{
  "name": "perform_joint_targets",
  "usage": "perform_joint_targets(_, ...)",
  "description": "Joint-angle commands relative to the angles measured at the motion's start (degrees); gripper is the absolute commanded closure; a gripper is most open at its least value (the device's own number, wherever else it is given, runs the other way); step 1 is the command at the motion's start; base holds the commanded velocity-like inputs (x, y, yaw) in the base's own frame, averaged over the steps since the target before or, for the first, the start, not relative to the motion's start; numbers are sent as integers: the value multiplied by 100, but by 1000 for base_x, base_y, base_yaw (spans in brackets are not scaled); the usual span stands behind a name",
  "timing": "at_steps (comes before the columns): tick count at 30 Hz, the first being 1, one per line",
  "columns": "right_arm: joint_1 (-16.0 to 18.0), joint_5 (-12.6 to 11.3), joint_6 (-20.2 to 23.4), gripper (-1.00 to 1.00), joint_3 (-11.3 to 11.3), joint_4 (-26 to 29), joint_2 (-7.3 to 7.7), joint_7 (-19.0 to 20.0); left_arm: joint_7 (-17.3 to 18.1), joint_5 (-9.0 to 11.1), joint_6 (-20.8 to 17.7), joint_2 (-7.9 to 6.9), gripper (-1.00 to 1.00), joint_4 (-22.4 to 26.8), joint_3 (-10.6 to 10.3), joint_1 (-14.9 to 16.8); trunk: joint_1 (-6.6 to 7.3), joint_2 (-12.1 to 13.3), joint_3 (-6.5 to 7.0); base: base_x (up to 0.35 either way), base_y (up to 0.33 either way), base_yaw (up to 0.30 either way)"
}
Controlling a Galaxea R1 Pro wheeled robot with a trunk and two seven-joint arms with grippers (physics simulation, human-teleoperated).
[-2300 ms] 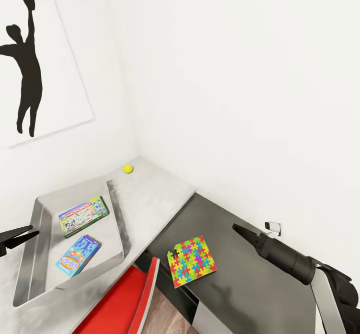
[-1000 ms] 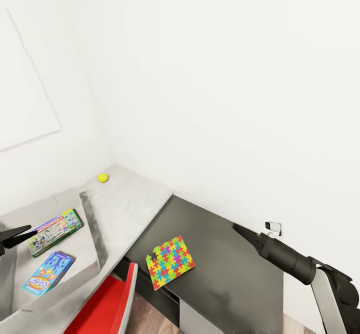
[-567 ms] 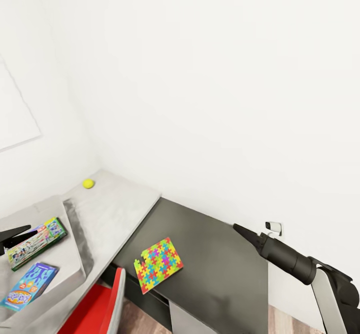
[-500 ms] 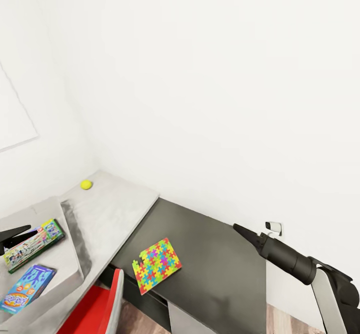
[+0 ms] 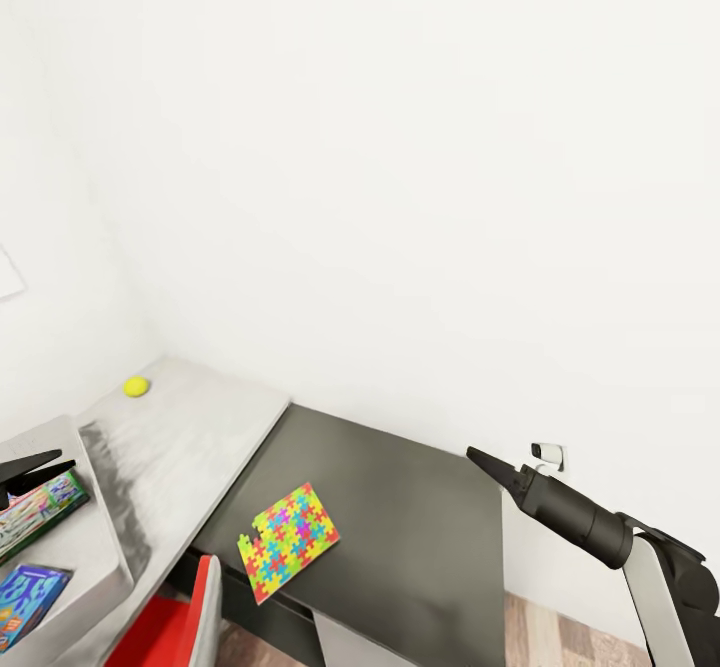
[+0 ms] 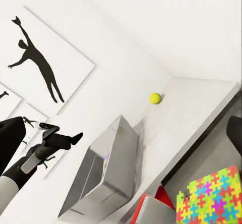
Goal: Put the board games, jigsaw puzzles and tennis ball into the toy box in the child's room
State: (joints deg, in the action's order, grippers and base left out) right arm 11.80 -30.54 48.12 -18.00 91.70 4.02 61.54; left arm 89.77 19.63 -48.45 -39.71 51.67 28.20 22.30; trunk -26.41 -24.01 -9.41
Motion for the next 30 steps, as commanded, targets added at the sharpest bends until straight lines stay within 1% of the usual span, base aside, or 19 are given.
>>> perform_joint_targets(1, 6, -13, 30, -100, -4, -1, 1, 7, 23, -3, -61, -2, -100, 1, 1, 2, -3, -11, -4, 0, -16, -205)
perform_joint_targets(13, 6, -21, 35, -100, -15, -22, 5, -2, 23, -3, -59, -2, -100, 1, 1, 2, -3, -11, 84, 0, -160, -210)
perform_joint_targets(30, 6, -22, 39, -100, -19, -38, 11, -25, 23, -5, -59, -2, -100, 1, 1, 2, -3, -11, 191, 0, -14, -227)
